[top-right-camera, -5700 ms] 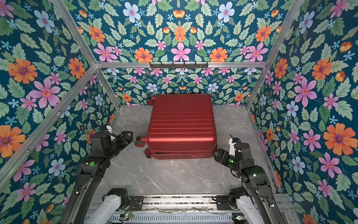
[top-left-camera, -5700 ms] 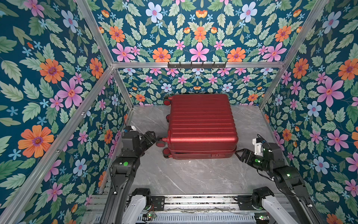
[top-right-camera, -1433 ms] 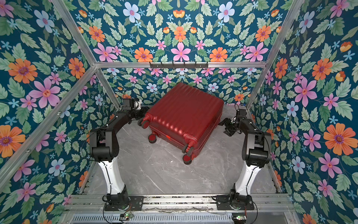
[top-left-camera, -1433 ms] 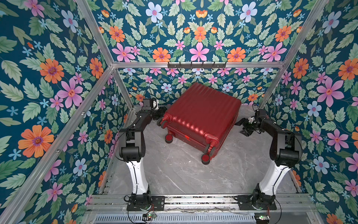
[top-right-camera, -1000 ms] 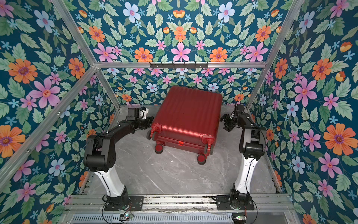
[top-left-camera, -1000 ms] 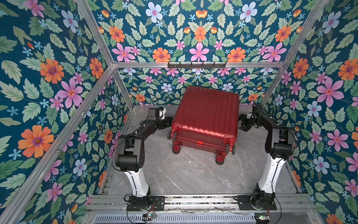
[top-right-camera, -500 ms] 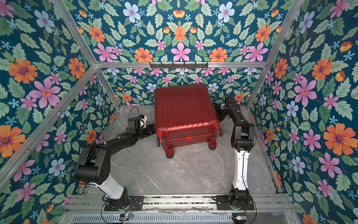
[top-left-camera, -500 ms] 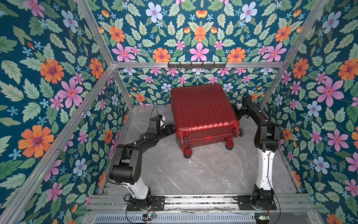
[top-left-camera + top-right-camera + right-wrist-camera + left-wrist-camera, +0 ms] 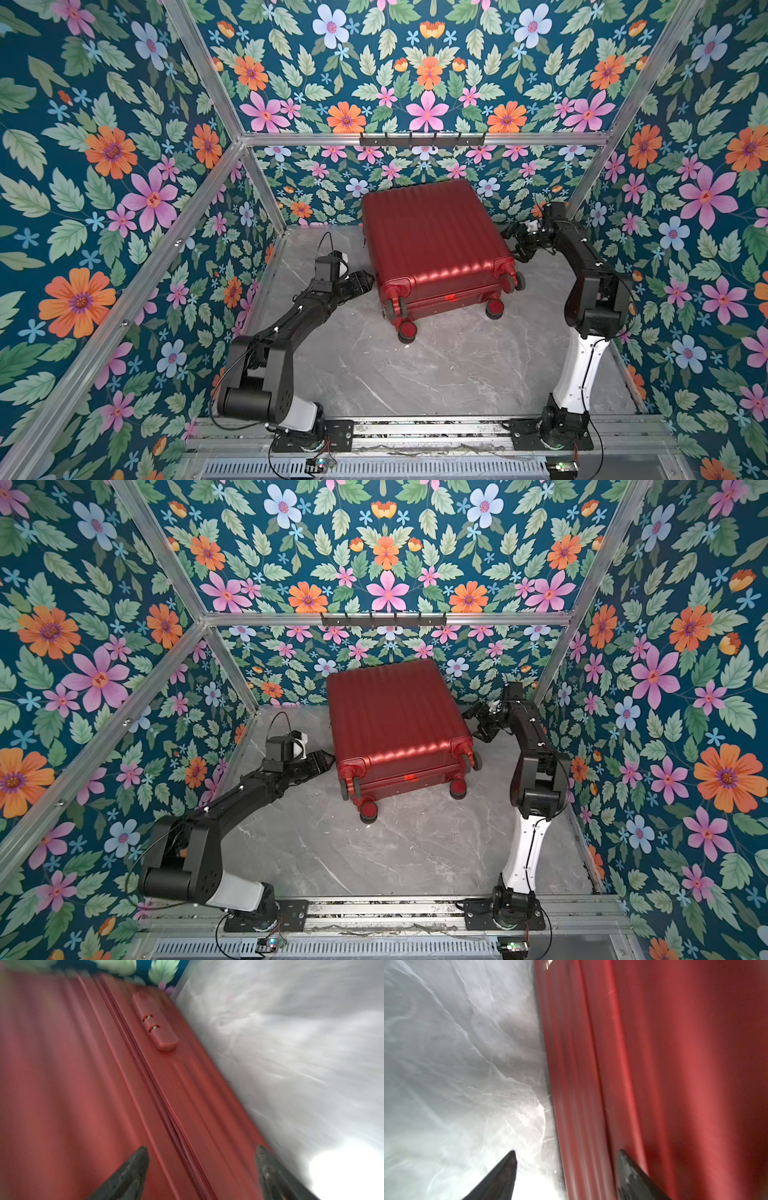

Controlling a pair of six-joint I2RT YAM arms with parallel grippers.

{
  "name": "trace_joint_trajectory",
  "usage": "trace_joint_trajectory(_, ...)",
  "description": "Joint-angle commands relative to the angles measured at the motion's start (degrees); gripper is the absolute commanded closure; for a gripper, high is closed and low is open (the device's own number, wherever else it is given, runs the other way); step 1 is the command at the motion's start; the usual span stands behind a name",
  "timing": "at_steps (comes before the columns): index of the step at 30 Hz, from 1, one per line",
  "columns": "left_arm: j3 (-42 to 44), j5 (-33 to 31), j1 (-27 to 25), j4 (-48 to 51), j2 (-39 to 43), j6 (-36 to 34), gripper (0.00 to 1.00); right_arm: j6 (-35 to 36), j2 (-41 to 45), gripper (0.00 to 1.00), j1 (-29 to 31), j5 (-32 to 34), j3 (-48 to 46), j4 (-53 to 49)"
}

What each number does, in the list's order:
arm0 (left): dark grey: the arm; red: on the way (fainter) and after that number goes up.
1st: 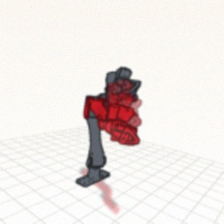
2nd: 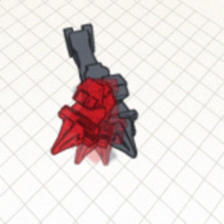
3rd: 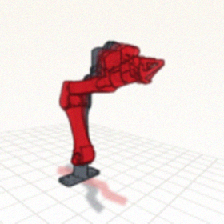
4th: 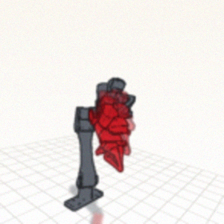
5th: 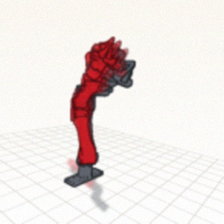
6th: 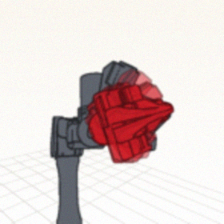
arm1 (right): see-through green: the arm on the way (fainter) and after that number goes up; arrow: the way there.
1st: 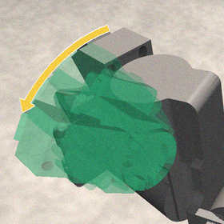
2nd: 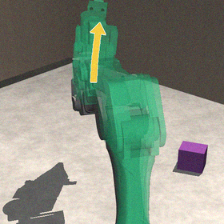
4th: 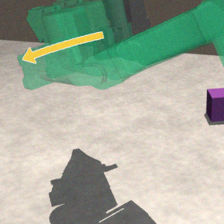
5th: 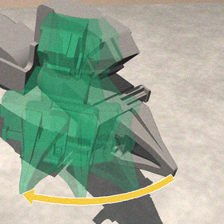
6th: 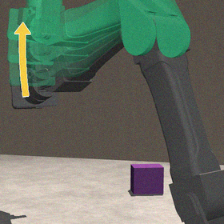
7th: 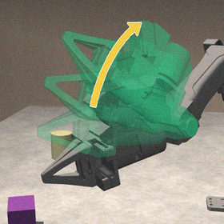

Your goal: Pack the luggage

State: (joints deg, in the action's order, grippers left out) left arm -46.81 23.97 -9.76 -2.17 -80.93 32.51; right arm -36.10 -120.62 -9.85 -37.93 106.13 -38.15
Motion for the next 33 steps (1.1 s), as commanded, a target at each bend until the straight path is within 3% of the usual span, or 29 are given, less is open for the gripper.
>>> trace_joint_trajectory(1,2.7,-0.5,1.5,1.1,5.3,-1.0,0.22,2.8,4.7,0.18,-2.2,-1.5,-4.4,0.9)
trace_joint_trajectory(14,7.8,-8.0,1.7,8.4,27.7,-6.3,0.18,4.3,30.6,0.14,-3.6,6.8,-32.4,11.3)
trace_joint_trajectory(20,6.7,-13.6,1.7,9.0,31.7,-8.5,0.10,10.3,42.6,0.11,-0.5,14.2,-41.8,9.9)
trace_joint_trajectory(24,6.8,-16.6,1.7,6.2,35.1,-9.7,0.01,13.7,51.5,0.03,2.0,19.3,-46.4,8.5)
trace_joint_trajectory(33,3.5,-17.5,1.7,3.8,36.9,-15.5,0.00,12.4,67.2,0.01,2.2,24.2,-53.7,10.0)
